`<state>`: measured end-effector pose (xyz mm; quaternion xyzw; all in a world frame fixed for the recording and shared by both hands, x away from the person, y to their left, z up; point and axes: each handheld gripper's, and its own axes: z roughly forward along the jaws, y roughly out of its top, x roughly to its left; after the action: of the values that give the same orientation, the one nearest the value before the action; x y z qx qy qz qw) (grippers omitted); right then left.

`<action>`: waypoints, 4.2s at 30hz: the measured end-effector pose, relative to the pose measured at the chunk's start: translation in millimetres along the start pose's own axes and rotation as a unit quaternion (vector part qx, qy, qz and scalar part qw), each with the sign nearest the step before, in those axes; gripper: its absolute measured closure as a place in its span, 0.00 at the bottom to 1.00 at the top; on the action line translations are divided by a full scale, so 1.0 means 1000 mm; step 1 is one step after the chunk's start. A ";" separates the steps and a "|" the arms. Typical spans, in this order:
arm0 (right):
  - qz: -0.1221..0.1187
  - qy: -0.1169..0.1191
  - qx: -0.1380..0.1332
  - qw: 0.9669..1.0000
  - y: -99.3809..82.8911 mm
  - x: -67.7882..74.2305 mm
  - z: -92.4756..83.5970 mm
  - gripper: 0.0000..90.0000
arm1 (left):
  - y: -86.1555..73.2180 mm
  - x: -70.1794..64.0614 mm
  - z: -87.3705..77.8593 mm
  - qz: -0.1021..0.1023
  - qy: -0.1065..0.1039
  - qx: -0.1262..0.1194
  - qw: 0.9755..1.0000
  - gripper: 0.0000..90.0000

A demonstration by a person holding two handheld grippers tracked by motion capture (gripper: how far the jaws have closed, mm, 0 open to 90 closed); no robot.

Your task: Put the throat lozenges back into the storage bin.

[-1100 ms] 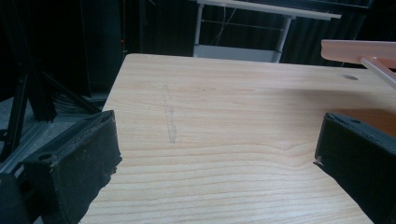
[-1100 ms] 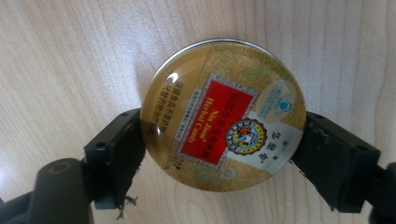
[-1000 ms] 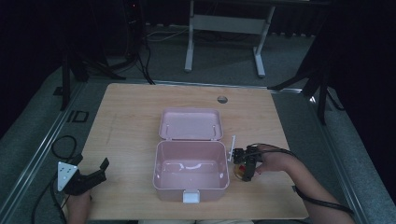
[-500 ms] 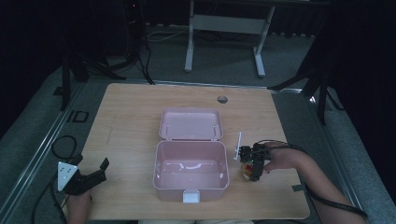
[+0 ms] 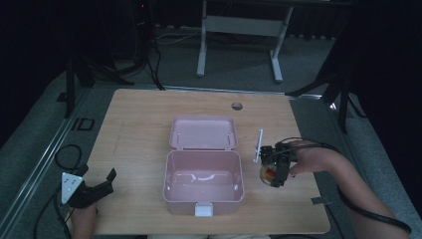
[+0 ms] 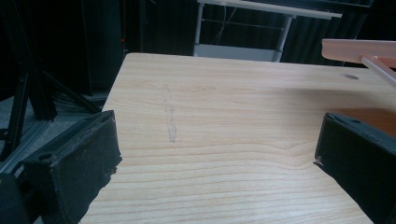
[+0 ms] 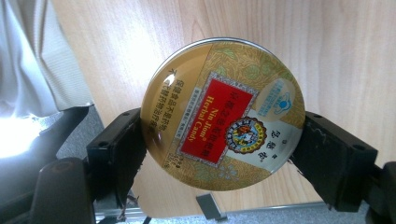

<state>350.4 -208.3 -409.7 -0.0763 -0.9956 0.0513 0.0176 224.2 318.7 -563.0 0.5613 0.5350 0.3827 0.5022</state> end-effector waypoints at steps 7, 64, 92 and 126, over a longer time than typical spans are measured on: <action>-0.004 -0.016 -0.004 1.000 0.003 0.004 -0.033 0.23 | 0.000 0.000 0.000 0.000 -0.001 0.000 1.000 0.00; -0.109 0.019 -0.018 0.994 0.125 0.036 0.010 0.22 | 0.000 0.001 0.000 -0.002 -0.004 0.000 1.000 0.00; -0.090 0.028 -0.027 0.995 0.120 0.032 0.027 0.20 | 0.000 0.001 0.000 -0.001 -0.006 0.002 1.000 0.00; 0.069 -0.095 -0.271 0.955 -0.023 -0.034 0.034 0.13 | 0.000 0.000 0.000 0.001 -0.005 0.003 1.000 0.00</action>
<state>378.9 -239.3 -442.0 -0.1414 -0.9615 -0.2126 -0.1016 224.4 318.9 -562.9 0.5649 0.5334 0.3787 0.5029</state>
